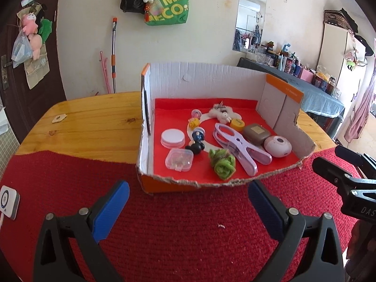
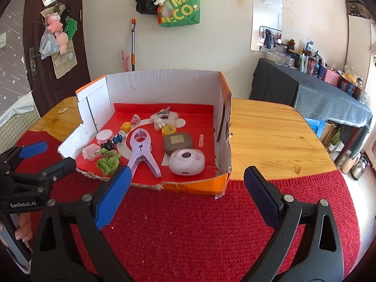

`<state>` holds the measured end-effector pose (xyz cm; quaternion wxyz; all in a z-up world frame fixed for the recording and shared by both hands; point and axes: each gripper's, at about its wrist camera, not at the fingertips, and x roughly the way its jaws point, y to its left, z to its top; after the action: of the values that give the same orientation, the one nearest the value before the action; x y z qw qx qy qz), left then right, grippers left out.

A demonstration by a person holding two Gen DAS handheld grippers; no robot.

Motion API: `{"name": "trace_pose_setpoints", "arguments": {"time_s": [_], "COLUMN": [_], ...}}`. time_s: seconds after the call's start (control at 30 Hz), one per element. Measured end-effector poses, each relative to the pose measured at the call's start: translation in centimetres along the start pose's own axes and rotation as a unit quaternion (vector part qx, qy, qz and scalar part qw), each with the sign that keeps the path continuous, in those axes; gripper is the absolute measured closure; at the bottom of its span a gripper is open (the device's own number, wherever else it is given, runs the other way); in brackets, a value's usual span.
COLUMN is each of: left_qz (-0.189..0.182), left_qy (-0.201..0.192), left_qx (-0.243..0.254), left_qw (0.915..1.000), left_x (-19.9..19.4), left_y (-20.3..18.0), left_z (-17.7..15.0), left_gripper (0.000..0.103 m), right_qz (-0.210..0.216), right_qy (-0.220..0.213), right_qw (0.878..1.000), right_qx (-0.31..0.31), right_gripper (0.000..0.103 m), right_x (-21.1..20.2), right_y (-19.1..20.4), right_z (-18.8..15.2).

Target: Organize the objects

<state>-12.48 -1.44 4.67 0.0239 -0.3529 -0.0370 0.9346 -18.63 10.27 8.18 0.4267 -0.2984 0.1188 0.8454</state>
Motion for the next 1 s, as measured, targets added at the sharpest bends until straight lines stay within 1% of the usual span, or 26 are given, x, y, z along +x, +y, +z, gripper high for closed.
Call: {"name": "trace_pose_setpoints", "arguments": {"time_s": [0.13, 0.3, 0.47, 0.6, 0.67, 0.83, 1.0], "left_qz": [-0.011, 0.012, 0.022, 0.035, 0.046, 0.054, 0.056], "left_qy": [0.032, 0.056, 0.087, 0.091, 0.094, 0.095, 0.094], "left_qx": [-0.004, -0.001, -0.004, -0.006, -0.005, -0.002, -0.002], "left_qw": [0.9994, 0.9984, 0.996, 0.9953, 0.9945, 0.994, 0.994], "left_x": [0.5, 1.7, 3.1, 3.5, 3.7, 3.9, 4.0], "left_y": [-0.1, -0.2, -0.3, -0.3, -0.5, -0.6, -0.6], "left_z": [-1.4, -2.6, -3.1, -3.1, -3.2, -3.2, -3.1], "left_gripper": [0.0, 0.0, 0.0, 0.0, 0.0, 0.0, 0.0], "right_qz": [0.002, -0.001, -0.013, -0.033, -0.041, -0.046, -0.05], "right_qy": [0.031, 0.071, 0.102, 0.122, 0.124, 0.13, 0.13], "right_qw": [0.999, 0.997, 0.994, 0.991, 0.991, 0.99, 0.99], "right_qx": [0.016, 0.026, 0.035, 0.031, 0.022, 0.03, 0.029], "right_gripper": [0.005, 0.005, 0.005, 0.005, 0.005, 0.0, 0.0], "right_x": [0.2, 1.7, 3.0, 3.9, 3.9, 4.2, 4.3], "right_y": [-0.2, -0.4, -0.7, -0.8, -0.6, -0.8, -0.6], "right_z": [-1.8, -3.6, -4.6, -5.1, -5.0, -5.0, -5.0]}}
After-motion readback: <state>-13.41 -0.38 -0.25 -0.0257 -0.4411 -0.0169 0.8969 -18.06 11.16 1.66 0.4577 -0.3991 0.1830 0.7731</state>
